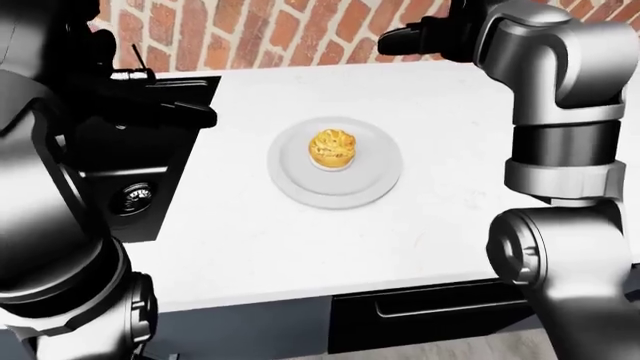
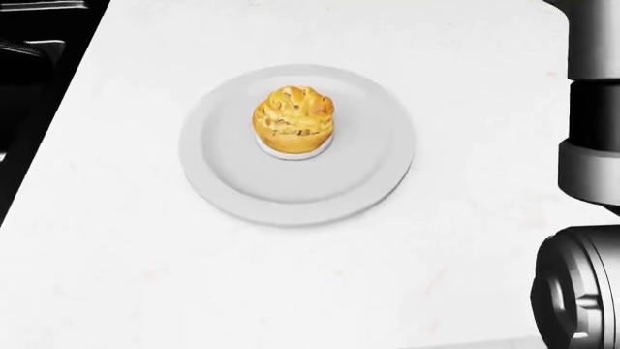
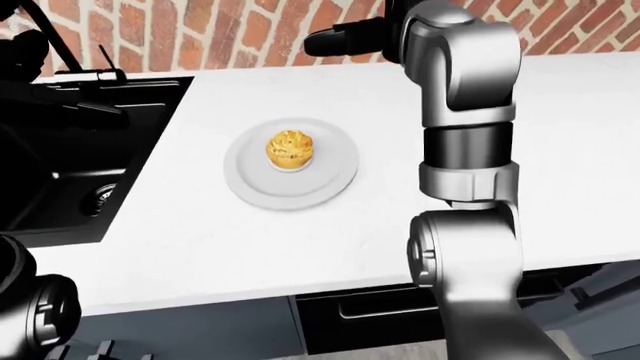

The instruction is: Place the pastries on the plates.

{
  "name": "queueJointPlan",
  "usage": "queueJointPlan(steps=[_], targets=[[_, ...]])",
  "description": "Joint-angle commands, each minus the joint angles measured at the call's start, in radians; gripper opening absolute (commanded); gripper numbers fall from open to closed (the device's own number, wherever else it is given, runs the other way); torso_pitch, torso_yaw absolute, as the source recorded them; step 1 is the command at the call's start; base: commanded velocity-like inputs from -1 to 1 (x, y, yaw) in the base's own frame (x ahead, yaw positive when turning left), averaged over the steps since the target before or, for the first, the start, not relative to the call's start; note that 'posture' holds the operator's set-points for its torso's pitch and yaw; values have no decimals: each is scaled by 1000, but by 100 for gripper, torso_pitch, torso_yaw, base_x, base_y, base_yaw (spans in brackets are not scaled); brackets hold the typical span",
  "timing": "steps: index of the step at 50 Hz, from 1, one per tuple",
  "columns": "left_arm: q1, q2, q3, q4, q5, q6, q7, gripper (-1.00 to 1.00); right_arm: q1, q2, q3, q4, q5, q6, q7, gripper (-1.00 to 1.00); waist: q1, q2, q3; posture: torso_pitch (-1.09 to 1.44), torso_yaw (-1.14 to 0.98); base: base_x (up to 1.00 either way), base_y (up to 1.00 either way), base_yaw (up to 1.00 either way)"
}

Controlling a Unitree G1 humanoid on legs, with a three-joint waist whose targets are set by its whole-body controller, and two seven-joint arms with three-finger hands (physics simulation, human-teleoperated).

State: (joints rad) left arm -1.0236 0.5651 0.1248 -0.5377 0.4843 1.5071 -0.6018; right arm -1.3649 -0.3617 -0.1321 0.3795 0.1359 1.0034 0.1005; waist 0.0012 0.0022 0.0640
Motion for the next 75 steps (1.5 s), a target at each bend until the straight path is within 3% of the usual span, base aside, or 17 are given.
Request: queueJointPlan(steps=[1, 24, 29, 31, 32, 33, 34, 41, 44, 45, 47, 49, 54, 55, 60, 64, 75], targets=[[-34, 17, 13, -22, 5, -22, 11, 100, -40, -12, -9, -29, 0, -32, -3, 100, -2, 12, -53, 0, 0, -12, 0, 0], [-35, 57, -6, -18, 31, -31, 11, 100, -39, -13, -3, -31, -2, -32, -1, 100, -19, 41, -53, 0, 0, -14, 0, 0], [-25, 52, -12, -18, 33, -36, 3, 100, -45, -11, 1, -25, -10, -28, 4, 100, -19, 12, -54, 0, 0, -13, 0, 0], [-21, 50, -12, -13, 36, -41, 2, 100, -47, -6, -1, -24, -9, -21, 8, 100, -16, -29, -58, 0, 0, -11, 0, 0], [-22, 48, -11, -12, 37, -41, 0, 100, -50, -7, 1, -25, -11, -17, 10, 100, -15, -70, -65, 0, 0, -10, 0, 0], [-22, 45, -9, -11, 37, -43, 0, 100, -45, -8, 0, -25, -11, -21, 12, 100, -18, -25, -48, 0, 0, -11, 1, 0], [-23, 44, -8, -11, 38, -43, -1, 100, -45, -9, 0, -26, -12, -19, 13, 100, -11, -40, -53, 0, 0, -10, 0, 0], [-25, 47, -11, -13, 43, -34, -12, 100, -41, -9, 3, -26, -21, -22, 24, 100, 2, -7, -48, 0, 0, -8, 5, 0], [-28, 50, -14, -16, 46, -27, -17, 100, -37, -8, 3, -30, -24, -26, 29, 100, -1, 28, -41, 0, 0, -2, 12, 0], [-30, 52, -16, -17, 47, -23, -20, 100, -40, -8, 2, -32, -24, -27, 30, 100, -6, 38, -20, 0, 0, 0, 0, 0], [-28, 51, -18, -19, 49, -23, -21, 100, -38, -11, -3, -57, -22, -45, 38, 100, -26, 83, -24, 0, 0, 0, 0, 0], [-25, 50, -18, -22, 51, -24, -22, 100, -24, -15, 5, -72, -28, -45, 47, 100, -18, 52, -11, 0, 0, 0, 0, 0], [-22, 51, -19, -25, 57, -24, -31, 100, -26, -16, 22, -79, -56, -35, 75, 100, -1, -23, -28, 0, 0, 0, 0, 0], [-21, 52, -19, -26, 58, -25, -32, 100, -22, -16, 22, -82, -61, -36, 80, 100, -2, 0, -46, 0, 0, 0, 13, 0], [-15, 45, -14, -24, 64, -38, -31, 100, -27, -15, 18, -84, -84, -33, 87, 100, 0, 11, -45, 0, 0, 0, 14, 0], [-19, 44, -19, -25, 69, -36, -35, 100, -24, -13, 10, -80, -88, -35, 93, 100, -17, 81, -47, 0, 0, 0, 14, 0], [-20, 38, -20, -22, 81, -42, -46, 100, -25, -8, 7, -75, -90, -27, 96, 100, -27, 32, -42, 0, 0, 0, 14, 0]])
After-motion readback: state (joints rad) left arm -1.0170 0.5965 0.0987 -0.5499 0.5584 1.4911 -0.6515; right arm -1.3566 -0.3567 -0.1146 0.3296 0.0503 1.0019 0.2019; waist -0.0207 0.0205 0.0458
